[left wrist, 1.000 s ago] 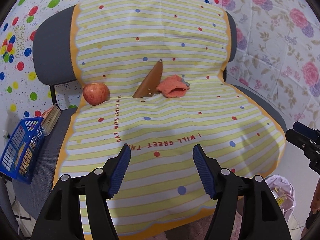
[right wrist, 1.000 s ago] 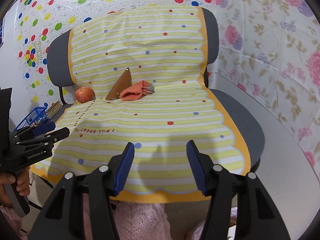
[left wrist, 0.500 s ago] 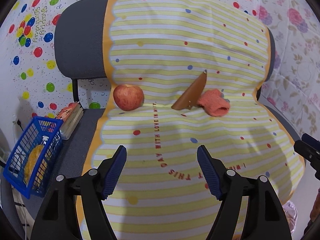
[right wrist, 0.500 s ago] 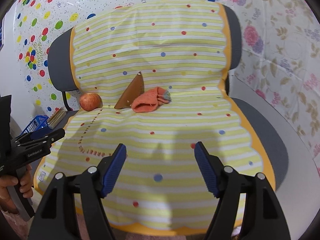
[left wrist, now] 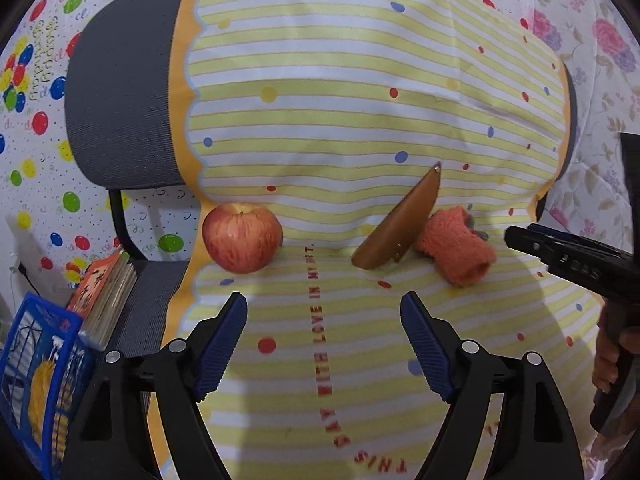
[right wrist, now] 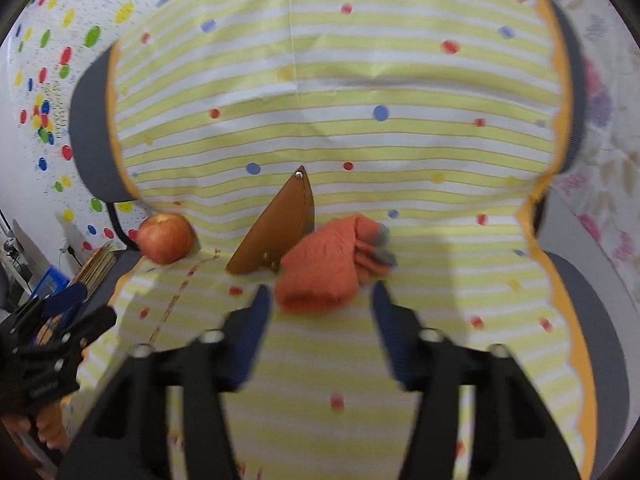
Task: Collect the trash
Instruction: 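Grasp the orange knitted glove with the right tool, then grasp the brown pointed piece with the left tool while the right tool holds the glove, then carry glove and brown piece over the pink bin and open both tools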
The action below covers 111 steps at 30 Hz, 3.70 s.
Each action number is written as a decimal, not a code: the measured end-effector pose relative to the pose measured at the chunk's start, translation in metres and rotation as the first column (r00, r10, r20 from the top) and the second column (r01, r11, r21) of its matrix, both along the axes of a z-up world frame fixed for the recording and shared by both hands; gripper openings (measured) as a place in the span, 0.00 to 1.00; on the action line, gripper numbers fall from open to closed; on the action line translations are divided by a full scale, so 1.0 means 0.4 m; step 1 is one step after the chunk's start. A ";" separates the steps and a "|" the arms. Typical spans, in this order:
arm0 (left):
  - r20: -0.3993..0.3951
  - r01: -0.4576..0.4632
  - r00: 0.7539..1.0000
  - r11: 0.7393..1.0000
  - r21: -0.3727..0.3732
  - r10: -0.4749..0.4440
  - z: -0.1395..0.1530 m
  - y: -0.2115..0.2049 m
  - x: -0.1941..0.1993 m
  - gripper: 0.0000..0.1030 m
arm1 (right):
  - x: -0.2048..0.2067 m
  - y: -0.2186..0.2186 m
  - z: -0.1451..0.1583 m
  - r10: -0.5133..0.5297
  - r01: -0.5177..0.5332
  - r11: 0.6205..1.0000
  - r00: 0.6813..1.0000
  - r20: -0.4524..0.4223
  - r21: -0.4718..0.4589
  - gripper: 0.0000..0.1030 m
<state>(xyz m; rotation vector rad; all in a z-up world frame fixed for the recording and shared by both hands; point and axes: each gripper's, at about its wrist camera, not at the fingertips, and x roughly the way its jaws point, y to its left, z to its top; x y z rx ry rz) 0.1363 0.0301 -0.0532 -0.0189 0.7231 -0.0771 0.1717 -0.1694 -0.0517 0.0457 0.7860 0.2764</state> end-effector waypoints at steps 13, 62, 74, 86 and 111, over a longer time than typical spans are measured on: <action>-0.049 -0.006 0.999 1.000 0.001 0.006 -0.036 -0.006 0.066 0.77 | 0.174 0.001 -0.154 -0.029 0.049 0.995 0.976 -0.217 0.087 0.59; -0.058 0.200 0.979 0.976 0.089 -0.195 -0.015 -0.263 0.310 0.08 | -0.189 -0.259 0.021 -0.146 0.146 0.982 0.989 -0.003 0.116 0.19; 0.018 0.272 0.962 0.952 -0.138 -0.272 0.090 -0.173 -0.046 0.04 | -0.310 -0.239 0.077 -0.135 0.130 0.985 0.990 0.040 0.114 0.19; 0.071 0.343 0.939 0.936 -0.085 -0.337 0.102 -0.242 -0.284 0.04 | -0.437 -0.227 0.090 -0.125 0.124 0.992 0.992 0.034 0.035 0.19; 0.102 0.797 0.602 0.589 -0.131 -0.792 0.119 -0.641 -0.567 0.04 | -0.940 -0.474 0.136 -0.510 0.517 0.854 0.853 0.106 -0.052 0.20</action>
